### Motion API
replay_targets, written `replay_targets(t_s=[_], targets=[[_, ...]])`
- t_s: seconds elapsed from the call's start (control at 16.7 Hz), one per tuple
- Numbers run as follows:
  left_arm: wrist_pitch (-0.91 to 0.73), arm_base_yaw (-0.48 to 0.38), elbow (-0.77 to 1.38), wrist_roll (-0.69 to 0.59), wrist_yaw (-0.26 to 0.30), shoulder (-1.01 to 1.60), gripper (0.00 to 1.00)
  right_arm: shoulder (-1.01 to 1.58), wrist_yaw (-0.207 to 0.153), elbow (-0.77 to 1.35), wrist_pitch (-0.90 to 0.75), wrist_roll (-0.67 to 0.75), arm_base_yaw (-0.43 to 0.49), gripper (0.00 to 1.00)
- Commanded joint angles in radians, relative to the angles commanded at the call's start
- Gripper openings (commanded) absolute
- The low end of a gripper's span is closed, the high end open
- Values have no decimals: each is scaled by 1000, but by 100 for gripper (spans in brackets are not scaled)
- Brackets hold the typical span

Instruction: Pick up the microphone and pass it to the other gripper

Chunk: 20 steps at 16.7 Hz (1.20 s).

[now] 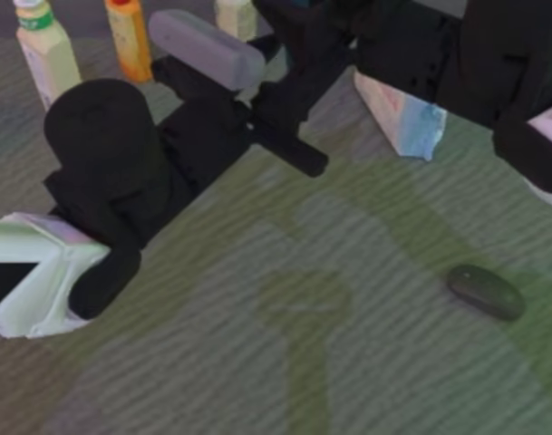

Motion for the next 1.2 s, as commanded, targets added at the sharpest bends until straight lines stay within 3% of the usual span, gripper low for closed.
replay_targets(t_s=[0.12, 0.18, 0.72, 1.2], targets=[[0, 0, 0, 0, 0, 0, 98, 0, 0, 0, 0, 0, 0, 0], [0, 0, 0, 0, 0, 0, 100, 0, 0, 0, 0, 0, 0, 0], [0, 7, -12, 5, -4, 9, 100, -11, 5, 9, 0, -2, -4, 0], [-1, 68, -262, 0, 33, -240, 100, -102, -115, -81, 2, -2, -113, 0]])
